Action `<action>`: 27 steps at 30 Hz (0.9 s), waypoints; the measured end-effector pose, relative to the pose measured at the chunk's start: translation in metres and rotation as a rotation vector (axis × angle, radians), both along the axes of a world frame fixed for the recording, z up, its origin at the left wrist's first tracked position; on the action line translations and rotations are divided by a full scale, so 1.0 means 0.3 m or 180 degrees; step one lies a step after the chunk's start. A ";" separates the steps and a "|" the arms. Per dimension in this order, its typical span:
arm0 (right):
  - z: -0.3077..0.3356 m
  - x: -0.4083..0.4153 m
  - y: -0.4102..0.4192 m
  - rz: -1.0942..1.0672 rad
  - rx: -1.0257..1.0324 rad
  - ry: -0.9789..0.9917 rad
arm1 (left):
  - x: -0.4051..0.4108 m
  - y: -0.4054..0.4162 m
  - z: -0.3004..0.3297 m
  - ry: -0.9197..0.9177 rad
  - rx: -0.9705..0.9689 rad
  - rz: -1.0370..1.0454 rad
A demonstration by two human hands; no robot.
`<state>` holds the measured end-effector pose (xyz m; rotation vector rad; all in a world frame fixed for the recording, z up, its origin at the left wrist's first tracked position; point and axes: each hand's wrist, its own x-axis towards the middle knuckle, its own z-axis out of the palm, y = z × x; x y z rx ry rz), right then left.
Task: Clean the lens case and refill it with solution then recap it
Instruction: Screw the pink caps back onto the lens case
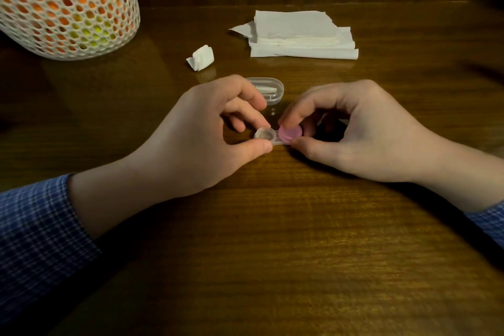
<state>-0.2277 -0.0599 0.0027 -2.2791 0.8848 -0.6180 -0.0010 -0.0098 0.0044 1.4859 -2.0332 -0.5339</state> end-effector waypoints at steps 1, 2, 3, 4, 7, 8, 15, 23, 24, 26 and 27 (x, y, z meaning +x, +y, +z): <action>-0.001 0.000 0.000 0.0007 -0.0007 0.0014 | 0.000 0.000 0.000 -0.0003 -0.0003 -0.0001; -0.002 -0.001 -0.001 0.0015 -0.0014 0.0029 | 0.000 0.000 -0.001 0.0000 -0.0010 0.0002; -0.003 -0.001 -0.001 0.0019 -0.0019 0.0042 | 0.001 0.001 -0.001 0.0007 -0.0016 0.0008; -0.002 -0.002 -0.002 0.0020 -0.0025 0.0050 | 0.001 0.001 -0.002 0.0015 -0.0016 0.0015; -0.002 -0.002 -0.002 0.0030 0.0013 0.0033 | 0.001 0.001 -0.002 0.0020 -0.0008 0.0021; -0.003 -0.002 -0.001 0.0033 0.0036 0.0013 | 0.002 0.001 -0.001 0.0014 -0.0007 0.0019; -0.002 0.001 -0.002 -0.0018 -0.0042 0.0037 | 0.000 0.002 0.002 0.0058 0.0019 0.0001; 0.004 0.003 0.002 -0.0032 -0.0029 0.0123 | 0.001 -0.001 0.000 0.0018 -0.0022 0.0017; 0.003 0.005 0.002 -0.0058 -0.0062 0.0122 | 0.002 -0.002 0.000 0.0013 -0.0028 0.0020; 0.001 0.007 0.003 -0.0113 -0.0103 0.0112 | 0.001 -0.001 0.000 0.0007 -0.0027 0.0020; 0.000 0.008 0.003 -0.0129 -0.0106 0.0110 | 0.001 -0.001 0.001 0.0008 -0.0024 0.0021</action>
